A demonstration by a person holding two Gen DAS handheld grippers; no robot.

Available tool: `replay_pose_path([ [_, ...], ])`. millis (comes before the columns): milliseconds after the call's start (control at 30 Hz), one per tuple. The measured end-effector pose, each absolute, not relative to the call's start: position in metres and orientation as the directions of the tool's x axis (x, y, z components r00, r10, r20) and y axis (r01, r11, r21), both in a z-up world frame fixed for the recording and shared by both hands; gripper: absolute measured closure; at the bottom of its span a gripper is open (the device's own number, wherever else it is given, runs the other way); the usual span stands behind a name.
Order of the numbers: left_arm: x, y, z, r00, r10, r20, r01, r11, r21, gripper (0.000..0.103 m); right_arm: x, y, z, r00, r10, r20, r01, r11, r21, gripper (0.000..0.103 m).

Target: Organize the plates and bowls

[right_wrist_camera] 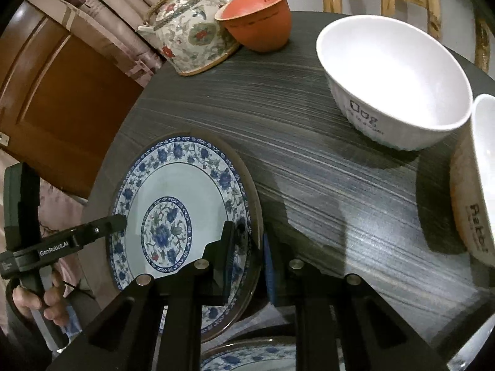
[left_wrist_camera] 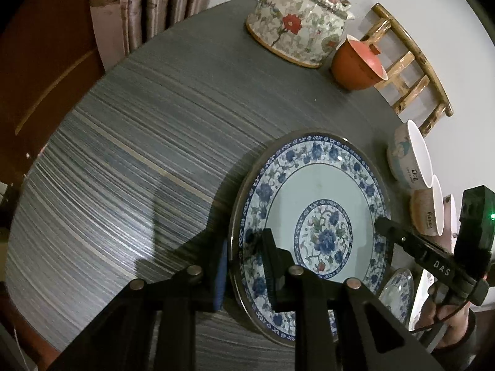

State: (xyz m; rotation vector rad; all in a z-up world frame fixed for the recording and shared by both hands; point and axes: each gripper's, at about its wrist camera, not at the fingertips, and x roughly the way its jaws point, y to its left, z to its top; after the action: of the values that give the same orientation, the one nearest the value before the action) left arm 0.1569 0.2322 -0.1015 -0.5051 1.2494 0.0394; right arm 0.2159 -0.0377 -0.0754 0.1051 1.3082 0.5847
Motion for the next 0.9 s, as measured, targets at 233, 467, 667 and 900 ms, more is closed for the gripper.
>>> replay_pose_path([
  [233, 0.151, 0.245, -0.082, 0.358, -0.219, -0.908, -0.262, 0.909, -0.323, 0.082, 0.195, -0.028, -0.055, 0.173, 0.459, -0.871, -0.333, 0.860, 0.387, 0.086],
  [467, 0.140, 0.257, -0.077, 0.346, -0.206, -0.915, -0.227, 0.928, -0.295, 0.082, 0.167, -0.016, -0.050, 0.180, 0.447, -0.876, -0.295, 0.874, 0.386, 0.086],
  [667, 0.130, 0.264, -0.087, 0.318, -0.194, -0.928, -0.212, 0.939, -0.269, 0.082, 0.144, -0.013, -0.059, 0.156, 0.450, -0.879, -0.252, 0.879, 0.405, 0.086],
  [900, 0.121, 0.276, -0.092, 0.313, -0.186, -0.931, -0.209, 0.943, -0.258, 0.082, 0.128, -0.005, -0.059, 0.165, 0.450, -0.878, -0.243, 0.881, 0.406, 0.086],
])
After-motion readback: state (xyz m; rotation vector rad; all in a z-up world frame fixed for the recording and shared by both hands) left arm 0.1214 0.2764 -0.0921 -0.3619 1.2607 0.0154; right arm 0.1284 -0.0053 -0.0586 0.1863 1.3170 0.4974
